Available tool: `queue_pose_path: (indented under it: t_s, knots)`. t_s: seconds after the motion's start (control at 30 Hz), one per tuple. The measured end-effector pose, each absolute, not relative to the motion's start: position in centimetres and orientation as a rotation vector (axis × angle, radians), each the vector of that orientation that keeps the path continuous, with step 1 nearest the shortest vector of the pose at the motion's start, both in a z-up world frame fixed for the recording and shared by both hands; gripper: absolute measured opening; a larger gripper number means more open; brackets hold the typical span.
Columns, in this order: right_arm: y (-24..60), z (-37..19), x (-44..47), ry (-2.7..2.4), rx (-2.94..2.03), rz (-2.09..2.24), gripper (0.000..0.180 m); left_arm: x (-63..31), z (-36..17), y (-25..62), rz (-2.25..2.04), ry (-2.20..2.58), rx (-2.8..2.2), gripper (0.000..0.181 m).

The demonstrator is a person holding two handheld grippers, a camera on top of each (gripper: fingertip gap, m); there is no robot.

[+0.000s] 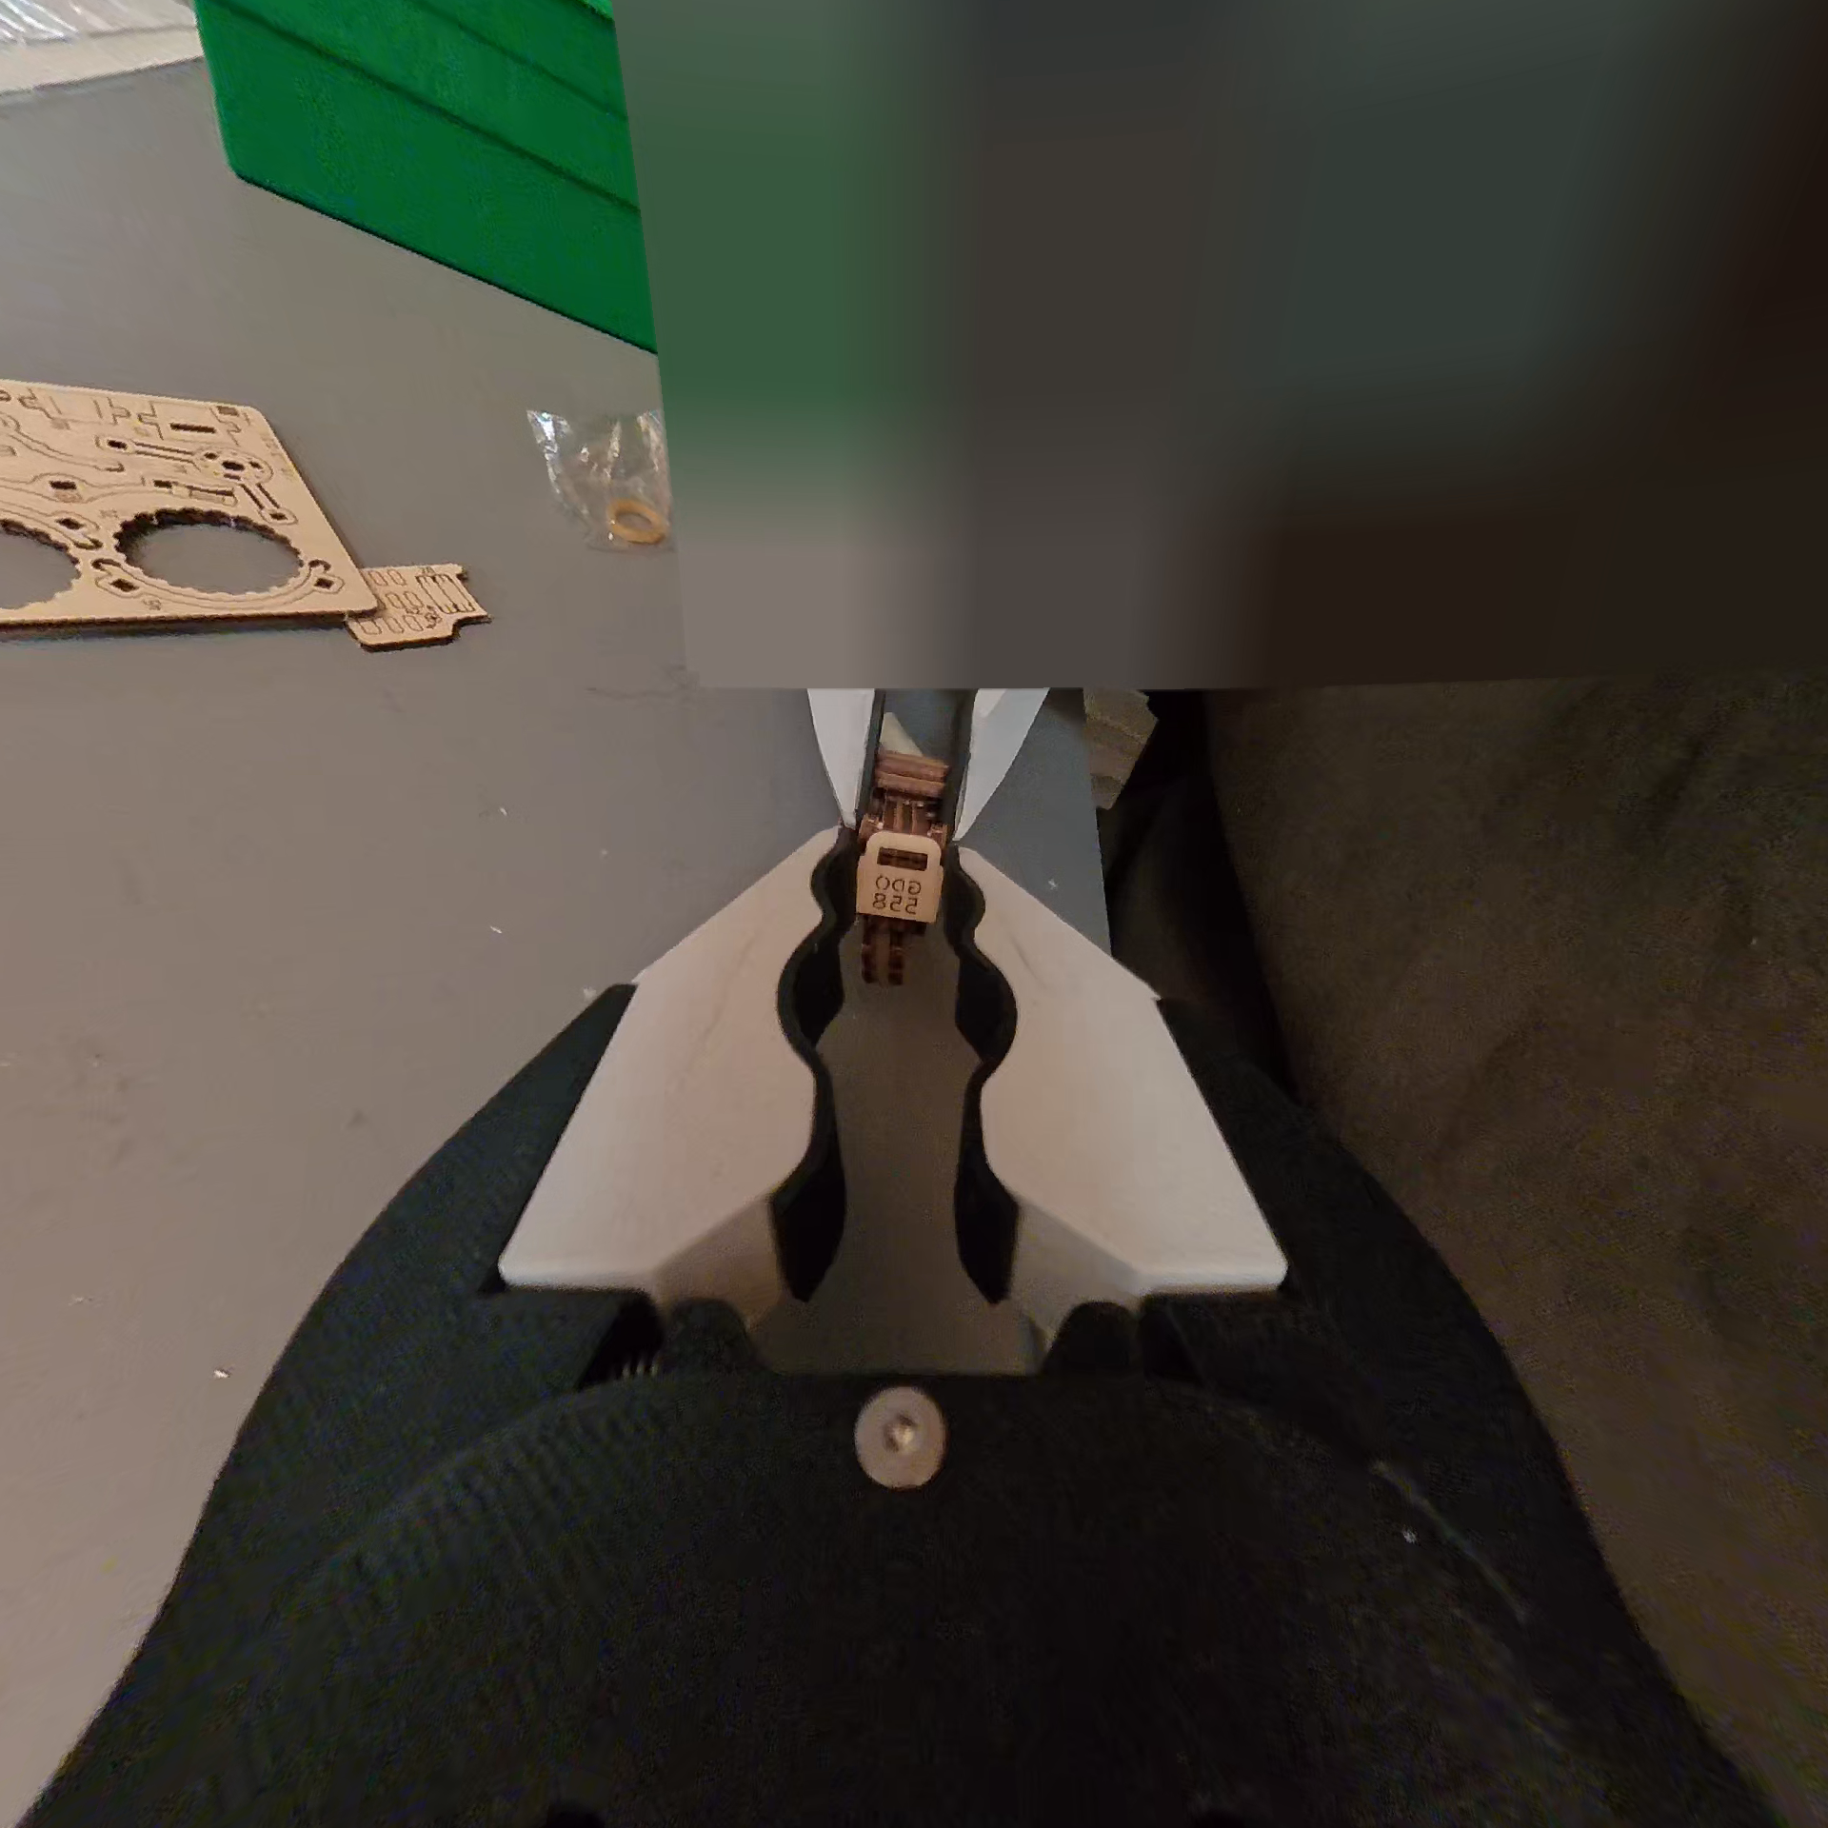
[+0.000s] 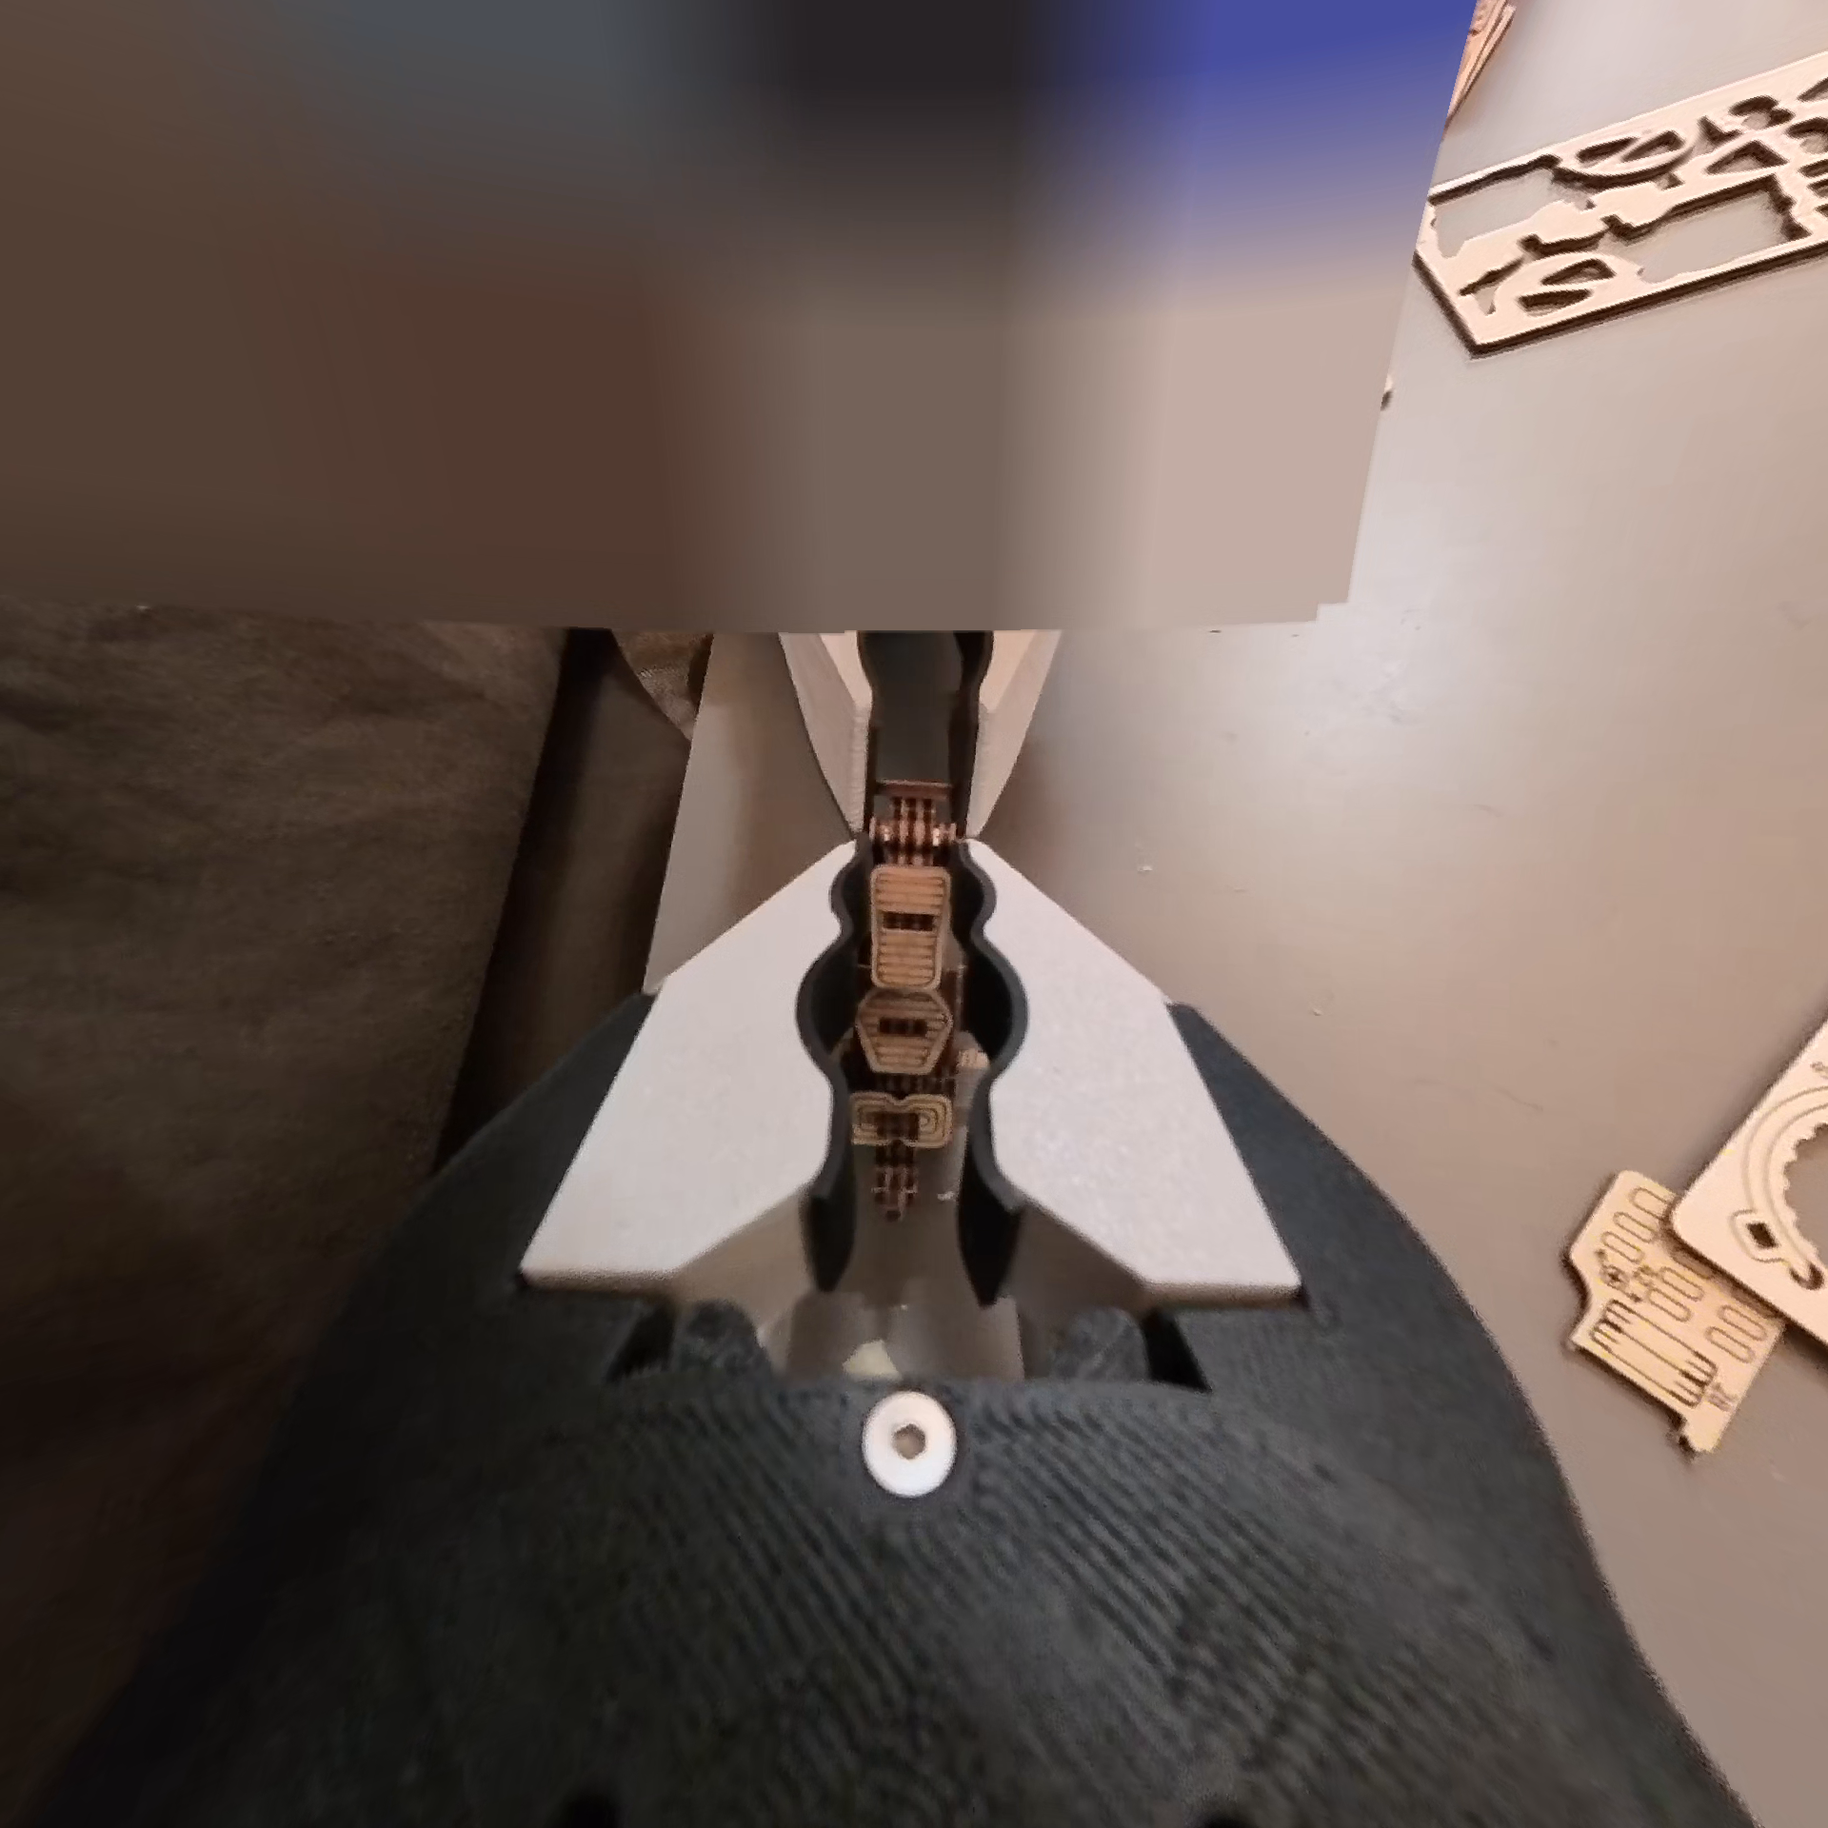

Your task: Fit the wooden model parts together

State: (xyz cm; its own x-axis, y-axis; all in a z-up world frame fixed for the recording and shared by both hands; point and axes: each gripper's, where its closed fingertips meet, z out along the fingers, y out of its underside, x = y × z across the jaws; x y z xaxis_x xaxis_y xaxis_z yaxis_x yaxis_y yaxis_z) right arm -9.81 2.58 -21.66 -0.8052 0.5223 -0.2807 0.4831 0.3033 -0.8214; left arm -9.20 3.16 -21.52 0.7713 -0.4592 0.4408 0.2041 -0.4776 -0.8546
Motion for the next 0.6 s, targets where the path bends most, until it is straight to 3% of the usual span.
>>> queue_pose_path:
  t_s: [0.6]
  knots:
    - [2.1,-21.8,-9.1,-2.557,-0.964,1.639,0.014,-8.6,-21.8,2.7,-0.768,0.299,-1.946,0.015]
